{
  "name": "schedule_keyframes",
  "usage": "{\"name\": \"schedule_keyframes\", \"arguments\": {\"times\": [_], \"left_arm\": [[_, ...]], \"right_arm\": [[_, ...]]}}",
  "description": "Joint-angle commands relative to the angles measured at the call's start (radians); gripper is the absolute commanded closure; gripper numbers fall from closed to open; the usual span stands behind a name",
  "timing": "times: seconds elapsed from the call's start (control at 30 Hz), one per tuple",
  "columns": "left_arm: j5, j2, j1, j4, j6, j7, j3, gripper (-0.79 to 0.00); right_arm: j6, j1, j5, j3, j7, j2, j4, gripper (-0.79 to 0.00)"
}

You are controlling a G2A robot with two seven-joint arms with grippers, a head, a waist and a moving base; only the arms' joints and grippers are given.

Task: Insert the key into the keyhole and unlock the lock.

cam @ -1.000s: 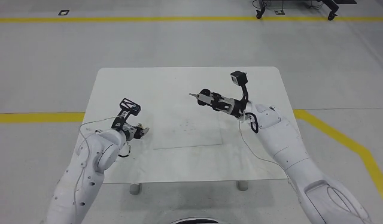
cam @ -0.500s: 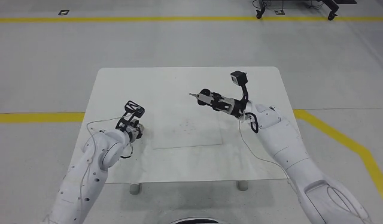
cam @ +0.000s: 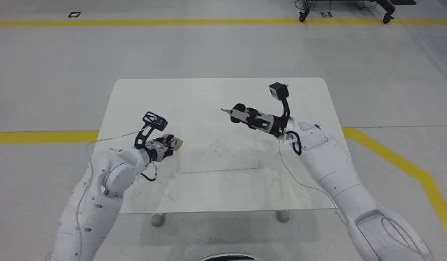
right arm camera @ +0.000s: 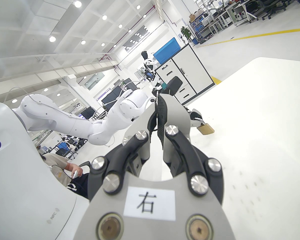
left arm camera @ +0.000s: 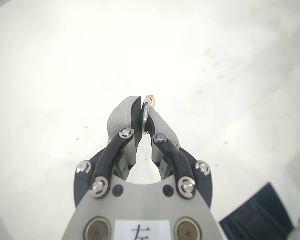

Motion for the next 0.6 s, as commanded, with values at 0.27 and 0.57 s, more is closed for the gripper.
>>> {"name": "schedule_keyframes", "arguments": {"times": [0.27,0.57], "left_arm": [[-0.634,-0.006,-0.189,0.257,-0.063,-0.250,0.005,0.000],[-0.780,-0.015,-0.270,0.330,-0.078,-0.300,0.053,0.000]], "right_arm": [[0.000,0.000,0.000,0.000,0.000,0.000,0.000,0.000],[0.000,0.000,0.000,0.000,0.000,0.000,0.000,0.000]]}}
